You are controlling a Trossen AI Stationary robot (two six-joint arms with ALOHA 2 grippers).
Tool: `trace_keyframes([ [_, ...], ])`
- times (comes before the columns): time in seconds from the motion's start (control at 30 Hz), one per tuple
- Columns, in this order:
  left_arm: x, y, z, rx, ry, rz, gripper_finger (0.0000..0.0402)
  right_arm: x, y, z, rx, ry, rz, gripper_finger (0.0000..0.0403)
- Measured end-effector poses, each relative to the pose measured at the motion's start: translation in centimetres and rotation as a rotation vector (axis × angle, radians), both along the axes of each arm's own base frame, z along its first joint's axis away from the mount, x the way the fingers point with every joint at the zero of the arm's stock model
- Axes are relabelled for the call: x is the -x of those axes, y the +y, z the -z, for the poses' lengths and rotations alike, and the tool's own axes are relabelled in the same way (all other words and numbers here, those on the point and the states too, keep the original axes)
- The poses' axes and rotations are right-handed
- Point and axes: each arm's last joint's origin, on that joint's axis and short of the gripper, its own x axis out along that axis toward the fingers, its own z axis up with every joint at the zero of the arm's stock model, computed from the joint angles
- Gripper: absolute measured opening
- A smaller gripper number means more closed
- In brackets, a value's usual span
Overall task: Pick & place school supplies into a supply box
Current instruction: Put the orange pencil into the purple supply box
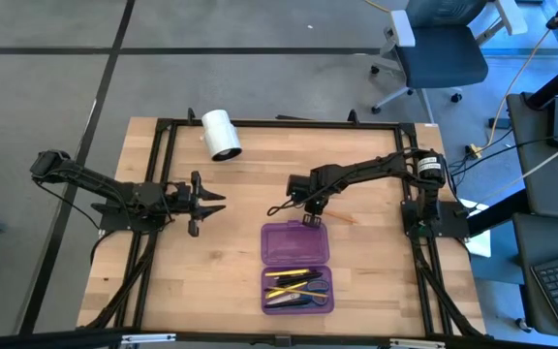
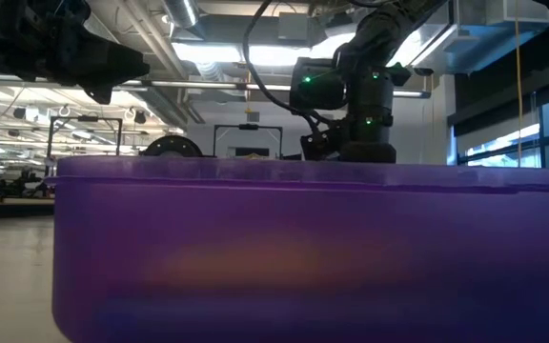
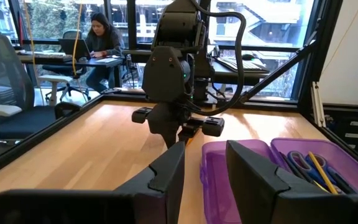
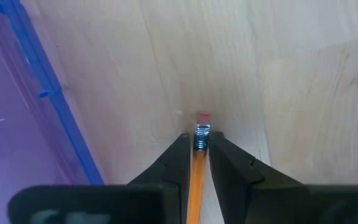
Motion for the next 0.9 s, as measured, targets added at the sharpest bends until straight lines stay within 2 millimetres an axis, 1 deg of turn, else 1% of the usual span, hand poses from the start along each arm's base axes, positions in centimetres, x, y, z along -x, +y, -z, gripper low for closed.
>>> trace_keyframes([
  [0.9,0.00,0.00,0.00,0.000,0.000,0.000,0.0111,-0.46,-0.08,-0.06,0.014,-0.049,-0.018,0.0064],
])
